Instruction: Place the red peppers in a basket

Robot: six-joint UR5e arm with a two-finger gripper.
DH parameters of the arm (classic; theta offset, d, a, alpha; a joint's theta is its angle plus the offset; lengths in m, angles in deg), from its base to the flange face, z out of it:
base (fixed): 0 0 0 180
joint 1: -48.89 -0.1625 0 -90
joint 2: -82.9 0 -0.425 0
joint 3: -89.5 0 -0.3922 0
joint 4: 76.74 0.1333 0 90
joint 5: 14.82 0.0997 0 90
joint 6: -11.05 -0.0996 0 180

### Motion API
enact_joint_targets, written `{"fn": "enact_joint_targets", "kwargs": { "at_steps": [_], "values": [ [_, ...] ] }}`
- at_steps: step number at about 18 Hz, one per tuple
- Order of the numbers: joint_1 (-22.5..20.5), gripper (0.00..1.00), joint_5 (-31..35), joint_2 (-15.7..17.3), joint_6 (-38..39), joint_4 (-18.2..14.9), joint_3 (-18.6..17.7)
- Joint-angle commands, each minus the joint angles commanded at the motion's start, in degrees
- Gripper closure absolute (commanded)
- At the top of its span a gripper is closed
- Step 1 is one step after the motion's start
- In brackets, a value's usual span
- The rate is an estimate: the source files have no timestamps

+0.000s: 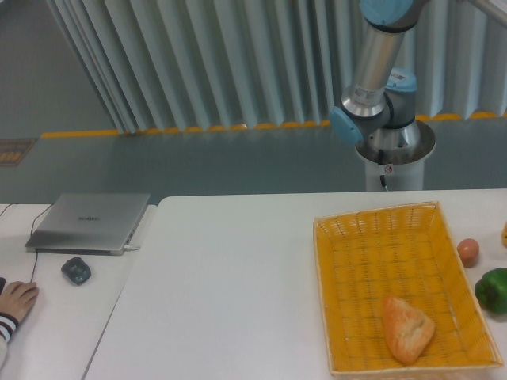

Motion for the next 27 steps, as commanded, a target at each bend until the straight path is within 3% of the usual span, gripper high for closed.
{"fn": "enact_joint_targets", "kwargs": {
  "at_steps": [7, 13, 16, 24, 25, 27],
  "values": [
    [-0.1, 0.0, 0.1, -2.0, 0.9, 3.6, -0.5],
    [-0.1, 0.0, 0.1, -3.0, 1.1, 3.9, -1.0],
    [0.1, 0.0, 0.2, -3.3, 1.1, 6.2, -2.2],
    [0.1, 0.01, 0.2, -4.3, 0.7, 6.9, -2.4],
    [0.0, 0.07, 0.2, -4.4, 0.7, 6.9, -2.4],
    [-0.1, 0.31, 0.3, -4.4, 0.2, 7.0, -2.4]
  ]
}}
